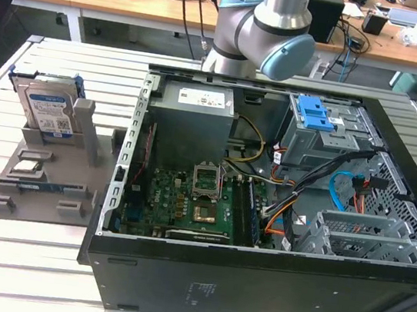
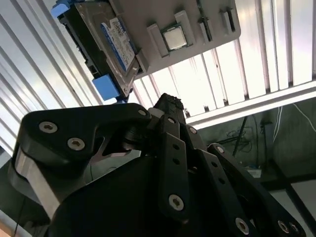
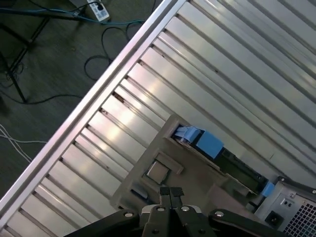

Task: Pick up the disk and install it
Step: 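Pick up the disk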

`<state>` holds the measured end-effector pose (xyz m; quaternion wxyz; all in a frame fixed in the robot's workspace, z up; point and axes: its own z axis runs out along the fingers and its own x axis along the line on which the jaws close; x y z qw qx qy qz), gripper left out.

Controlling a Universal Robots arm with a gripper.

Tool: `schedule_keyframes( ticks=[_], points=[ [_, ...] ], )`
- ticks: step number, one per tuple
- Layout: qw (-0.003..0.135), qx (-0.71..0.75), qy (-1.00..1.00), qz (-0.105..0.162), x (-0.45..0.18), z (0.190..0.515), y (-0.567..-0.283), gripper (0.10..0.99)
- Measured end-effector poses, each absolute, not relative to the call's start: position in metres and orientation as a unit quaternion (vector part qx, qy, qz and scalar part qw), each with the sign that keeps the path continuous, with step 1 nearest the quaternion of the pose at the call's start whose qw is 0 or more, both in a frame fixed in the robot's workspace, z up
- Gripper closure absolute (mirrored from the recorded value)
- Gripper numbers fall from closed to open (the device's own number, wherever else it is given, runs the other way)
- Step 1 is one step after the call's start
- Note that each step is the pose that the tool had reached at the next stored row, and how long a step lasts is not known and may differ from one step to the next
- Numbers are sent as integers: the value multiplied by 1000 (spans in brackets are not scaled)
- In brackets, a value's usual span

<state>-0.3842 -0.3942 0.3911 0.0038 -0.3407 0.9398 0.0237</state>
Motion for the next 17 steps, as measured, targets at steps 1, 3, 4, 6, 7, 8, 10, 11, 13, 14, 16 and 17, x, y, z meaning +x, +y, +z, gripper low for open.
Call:
schedule_keyframes(
  ticks=[1, 3, 4, 6, 7, 8, 10, 11, 13, 14, 16, 17],
  points=[
    [4, -347, 938, 24, -384, 391, -394, 980],
    [3, -372, 928, 24, -384, 391, -394, 980],
    [3, -378, 925, 24, -384, 391, -394, 980],
    [3, -391, 920, 24, -384, 391, -394, 980],
    [2, -396, 918, 24, -384, 391, -394, 980],
    [2, -406, 914, 24, -384, 391, -394, 980],
    [2, -418, 908, 24, -384, 391, -394, 980],
    [2, -425, 905, 24, -384, 391, -394, 980],
    [1, -438, 899, 24, -384, 391, -394, 980],
    [1, -443, 896, 24, -384, 391, -394, 980],
    [1, -461, 887, 24, -384, 391, -394, 980],
    [0, -467, 884, 24, -384, 391, -394, 980]
  ],
)
